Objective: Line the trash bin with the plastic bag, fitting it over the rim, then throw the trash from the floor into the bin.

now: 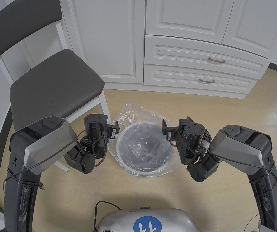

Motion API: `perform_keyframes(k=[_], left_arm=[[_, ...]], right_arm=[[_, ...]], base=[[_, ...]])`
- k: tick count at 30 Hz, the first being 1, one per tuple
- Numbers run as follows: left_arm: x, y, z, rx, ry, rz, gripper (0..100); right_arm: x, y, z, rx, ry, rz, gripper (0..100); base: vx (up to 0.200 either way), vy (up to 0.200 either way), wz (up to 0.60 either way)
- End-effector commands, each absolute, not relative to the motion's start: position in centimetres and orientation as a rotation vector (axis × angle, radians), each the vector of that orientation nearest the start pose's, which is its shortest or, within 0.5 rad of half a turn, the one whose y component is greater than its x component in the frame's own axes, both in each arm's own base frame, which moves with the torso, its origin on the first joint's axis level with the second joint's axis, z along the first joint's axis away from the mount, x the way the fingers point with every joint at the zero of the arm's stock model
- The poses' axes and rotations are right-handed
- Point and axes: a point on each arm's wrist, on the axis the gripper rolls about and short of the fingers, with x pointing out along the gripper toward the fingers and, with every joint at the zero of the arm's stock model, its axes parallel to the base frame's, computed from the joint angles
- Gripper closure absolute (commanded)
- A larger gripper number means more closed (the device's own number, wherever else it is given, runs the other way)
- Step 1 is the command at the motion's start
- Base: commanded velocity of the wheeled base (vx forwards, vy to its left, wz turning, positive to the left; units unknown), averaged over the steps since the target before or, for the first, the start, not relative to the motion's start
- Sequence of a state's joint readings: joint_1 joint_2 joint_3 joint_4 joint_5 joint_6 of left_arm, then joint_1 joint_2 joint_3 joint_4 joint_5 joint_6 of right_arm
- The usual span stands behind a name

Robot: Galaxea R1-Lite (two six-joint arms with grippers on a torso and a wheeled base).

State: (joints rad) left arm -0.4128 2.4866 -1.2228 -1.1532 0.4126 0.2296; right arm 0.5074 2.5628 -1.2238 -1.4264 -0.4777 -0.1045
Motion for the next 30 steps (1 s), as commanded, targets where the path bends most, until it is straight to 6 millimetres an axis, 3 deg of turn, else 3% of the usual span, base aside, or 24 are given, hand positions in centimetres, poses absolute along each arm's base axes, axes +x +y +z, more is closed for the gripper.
perform_keyframes(k=[1, 12, 24, 30], left_arm=[[43.2, -18.2, 2.5, 0.28, 0.091, 0.002, 0], [43.6, -18.1, 3.3, 0.267, 0.059, 0.05, 0], [44.9, -18.4, 0.9, 0.273, 0.073, 0.05, 0], [45.4, -18.1, 0.4, 0.274, 0.075, 0.053, 0]], right_arm=[[42.0, 21.3, 1.5, -0.062, -0.098, 0.005, 0], [43.1, 20.8, 3.2, -0.024, -0.172, -0.03, 0], [44.5, 20.7, 0.4, -0.036, -0.154, -0.032, 0], [45.0, 20.3, 0.1, -0.039, -0.151, -0.039, 0]], base=[[0.0, 0.0, 0.0], [0.0, 0.0, 0.0], [0.0, 0.0, 0.0], [0.0, 0.0, 0.0]])
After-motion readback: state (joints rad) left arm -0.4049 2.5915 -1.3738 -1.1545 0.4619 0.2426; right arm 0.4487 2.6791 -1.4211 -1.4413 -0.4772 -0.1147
